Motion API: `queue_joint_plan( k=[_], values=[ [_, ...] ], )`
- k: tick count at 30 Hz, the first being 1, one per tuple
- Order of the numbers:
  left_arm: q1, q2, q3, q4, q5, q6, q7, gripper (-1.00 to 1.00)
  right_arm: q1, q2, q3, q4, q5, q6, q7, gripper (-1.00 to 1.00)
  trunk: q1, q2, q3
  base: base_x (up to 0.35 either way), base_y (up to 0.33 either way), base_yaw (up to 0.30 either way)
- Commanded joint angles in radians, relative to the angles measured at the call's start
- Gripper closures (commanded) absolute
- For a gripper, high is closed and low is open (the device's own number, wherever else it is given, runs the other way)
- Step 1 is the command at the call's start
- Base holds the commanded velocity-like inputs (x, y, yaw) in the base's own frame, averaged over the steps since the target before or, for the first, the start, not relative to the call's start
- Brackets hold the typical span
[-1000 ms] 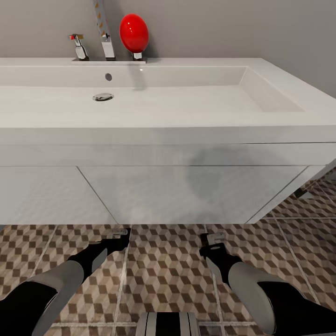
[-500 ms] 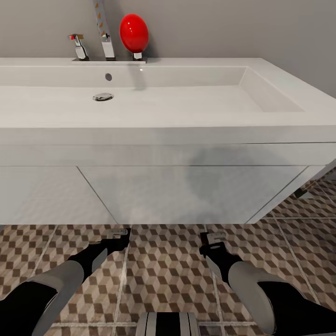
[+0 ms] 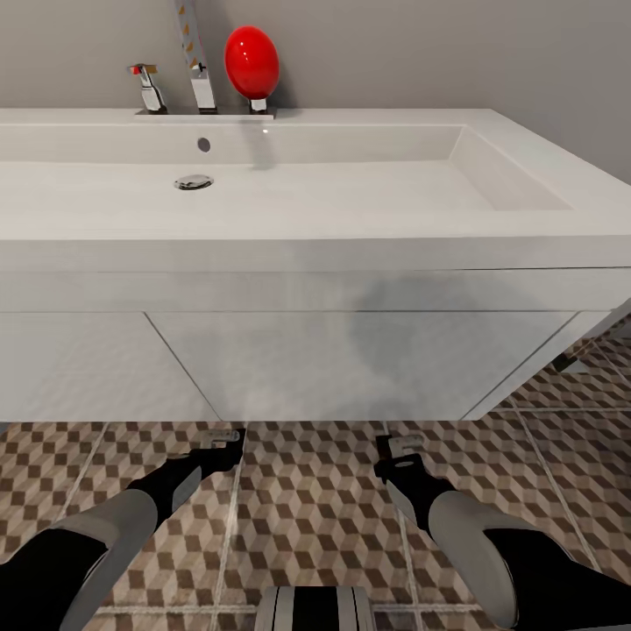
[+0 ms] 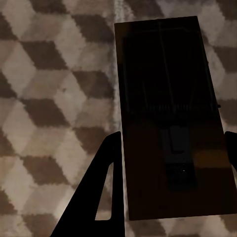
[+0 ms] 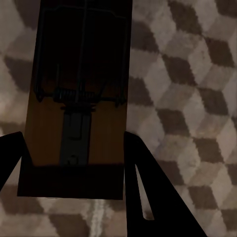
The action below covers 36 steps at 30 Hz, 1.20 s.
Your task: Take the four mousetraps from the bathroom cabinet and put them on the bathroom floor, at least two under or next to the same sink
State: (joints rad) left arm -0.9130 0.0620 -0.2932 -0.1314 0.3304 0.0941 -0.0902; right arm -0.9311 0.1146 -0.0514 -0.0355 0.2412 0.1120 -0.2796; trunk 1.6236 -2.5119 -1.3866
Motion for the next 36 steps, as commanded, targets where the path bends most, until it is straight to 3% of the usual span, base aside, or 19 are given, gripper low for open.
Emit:
queue_joint_plan(
  k=[1,27,36],
  values=[
    [0.000,0.001,-0.007,-0.001,0.009,0.005,0.000,1.00,0.000,0.000,-0.005,-0.002,0.007,0.004,-0.001,1.00,0.000,0.000,-0.001,0.000,0.000,0.000],
    [0.000,0.001,-0.007,0.009,0.011,-0.002,0.000,1.00,0.000,0.003,-0.004,-0.002,0.008,-0.053,-0.001,1.00,0.000,0.000,-0.001,0.000,0.000,0.000],
    [0.000,0.001,-0.007,0.009,0.009,0.031,0.000,1.00,0.000,0.004,-0.004,-0.001,0.009,-0.054,-0.001,1.00,0.000,0.000,-0.001,0.000,0.000,0.000]
  ],
)
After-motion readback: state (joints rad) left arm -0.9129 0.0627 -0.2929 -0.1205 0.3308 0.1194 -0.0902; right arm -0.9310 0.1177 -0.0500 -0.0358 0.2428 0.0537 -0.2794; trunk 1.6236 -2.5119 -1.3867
